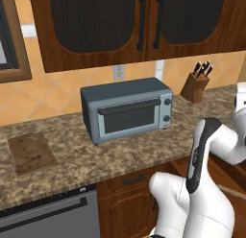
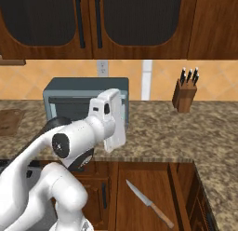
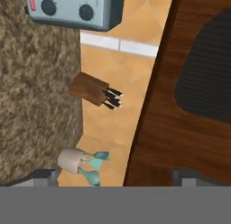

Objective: Pick up the knife from the drawer and place it on the cutting board. Then place the meat from the plate to the cutting board.

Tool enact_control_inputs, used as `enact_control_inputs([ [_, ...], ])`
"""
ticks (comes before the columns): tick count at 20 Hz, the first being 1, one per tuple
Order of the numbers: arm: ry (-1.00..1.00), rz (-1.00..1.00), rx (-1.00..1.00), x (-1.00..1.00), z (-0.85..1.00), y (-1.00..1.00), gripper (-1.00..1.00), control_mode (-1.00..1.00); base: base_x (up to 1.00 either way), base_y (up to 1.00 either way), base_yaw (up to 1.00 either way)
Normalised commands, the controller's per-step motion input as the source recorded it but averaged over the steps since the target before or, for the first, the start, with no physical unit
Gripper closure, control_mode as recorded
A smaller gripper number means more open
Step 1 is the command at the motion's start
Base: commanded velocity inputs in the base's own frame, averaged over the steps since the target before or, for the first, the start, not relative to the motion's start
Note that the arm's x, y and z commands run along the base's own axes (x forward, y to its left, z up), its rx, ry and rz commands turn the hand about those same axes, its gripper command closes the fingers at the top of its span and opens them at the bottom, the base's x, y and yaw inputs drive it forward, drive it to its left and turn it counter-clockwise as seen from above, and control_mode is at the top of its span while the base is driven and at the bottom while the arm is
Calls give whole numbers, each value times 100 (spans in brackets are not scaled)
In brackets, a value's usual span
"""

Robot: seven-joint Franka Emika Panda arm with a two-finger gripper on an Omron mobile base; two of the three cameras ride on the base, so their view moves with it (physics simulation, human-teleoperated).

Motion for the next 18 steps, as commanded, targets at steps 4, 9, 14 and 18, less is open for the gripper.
enact_control_inputs([
  [4,34,-11,37,-1,12,23,-100,-100,0,0,0],
  [9,8,-19,68,0,-23,1,-100,-100,0,0,0],
  [14,19,-11,75,-2,-54,-27,-100,-100,0,0,0],
  [18,23,-1,36,-32,-96,-53,-100,-100,0,0,0],
])
